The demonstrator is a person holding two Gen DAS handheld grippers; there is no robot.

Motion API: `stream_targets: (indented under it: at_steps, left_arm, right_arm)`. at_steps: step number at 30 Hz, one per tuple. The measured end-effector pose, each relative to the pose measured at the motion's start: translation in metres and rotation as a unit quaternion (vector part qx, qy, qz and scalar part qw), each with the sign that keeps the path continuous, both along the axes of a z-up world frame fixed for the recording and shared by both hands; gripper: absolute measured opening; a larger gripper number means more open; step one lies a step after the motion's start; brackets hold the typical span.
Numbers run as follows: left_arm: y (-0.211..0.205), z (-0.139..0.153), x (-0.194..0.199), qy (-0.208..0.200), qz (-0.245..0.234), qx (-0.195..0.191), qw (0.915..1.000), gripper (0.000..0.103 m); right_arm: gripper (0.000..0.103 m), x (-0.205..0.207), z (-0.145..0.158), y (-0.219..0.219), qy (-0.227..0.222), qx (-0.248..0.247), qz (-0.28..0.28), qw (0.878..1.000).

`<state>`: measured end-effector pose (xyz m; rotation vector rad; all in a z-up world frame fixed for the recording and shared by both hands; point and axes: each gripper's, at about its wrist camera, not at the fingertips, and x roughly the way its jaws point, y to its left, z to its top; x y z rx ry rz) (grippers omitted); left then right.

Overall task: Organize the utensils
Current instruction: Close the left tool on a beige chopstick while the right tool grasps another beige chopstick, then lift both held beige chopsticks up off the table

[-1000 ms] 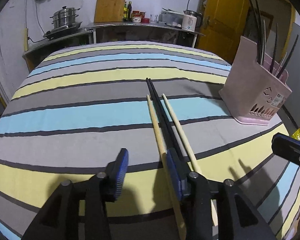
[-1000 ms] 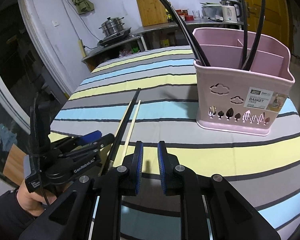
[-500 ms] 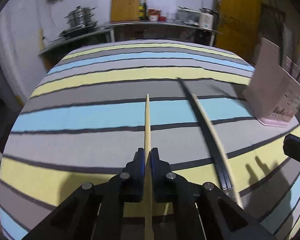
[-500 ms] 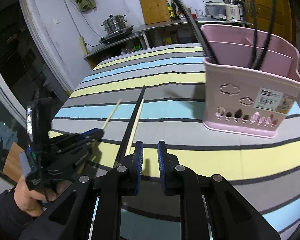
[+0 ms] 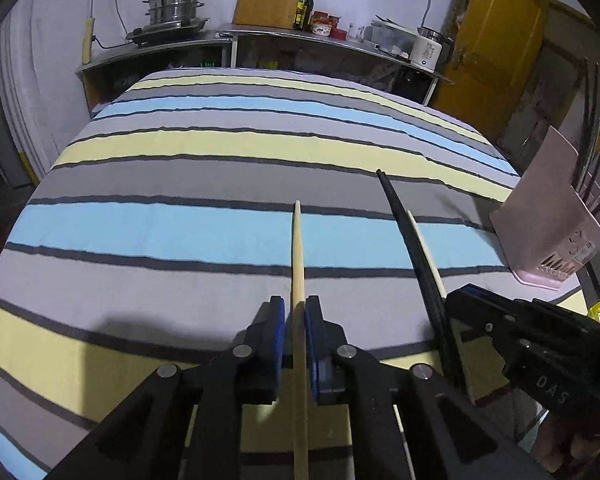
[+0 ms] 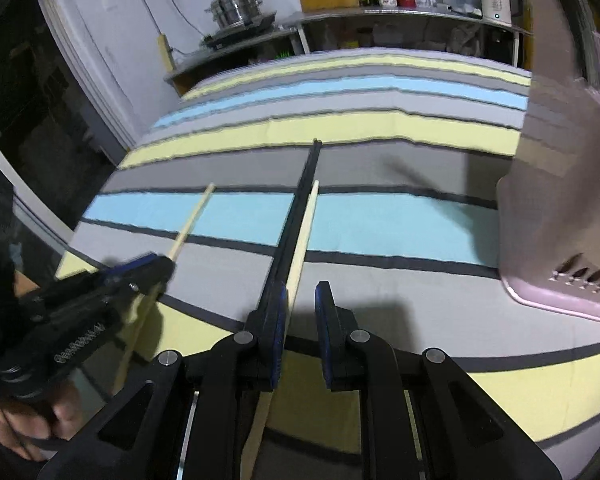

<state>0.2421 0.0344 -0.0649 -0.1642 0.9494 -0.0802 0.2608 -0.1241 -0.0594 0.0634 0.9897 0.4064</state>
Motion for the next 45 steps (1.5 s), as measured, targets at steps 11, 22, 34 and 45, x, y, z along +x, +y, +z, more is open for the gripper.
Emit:
stream_targets:
  at_steps: [11, 22, 34, 45]
  left_arm:
    - [0.004, -0.002, 0.014, -0.006, -0.011, -0.003, 0.9999, 0.010]
    - [-0.010, -0.002, 0.043, -0.002, -0.048, 0.040, 0.9980, 0.017]
    - [-0.007, 0.002, 0.053, 0.009, -0.045, 0.042, 0.9981, 0.006]
    - [0.003, 0.048, 0.028, -0.033, -0.048, 0.003, 0.9983, 0.006]
  right_arm:
    - [0.016, 0.014, -0.001, 0.010, -0.012, -0.023, 0.004, 1.000]
    - [0.015, 0.033, 0.001, 0.017, -0.007, -0.051, -0.002, 0.999]
    - [0.008, 0.040, 0.009, 0.013, 0.003, -0.035, 0.000, 0.999]
    - [0.008, 0.019, 0.051, 0.000, -0.034, -0.005, -0.006, 0.999]
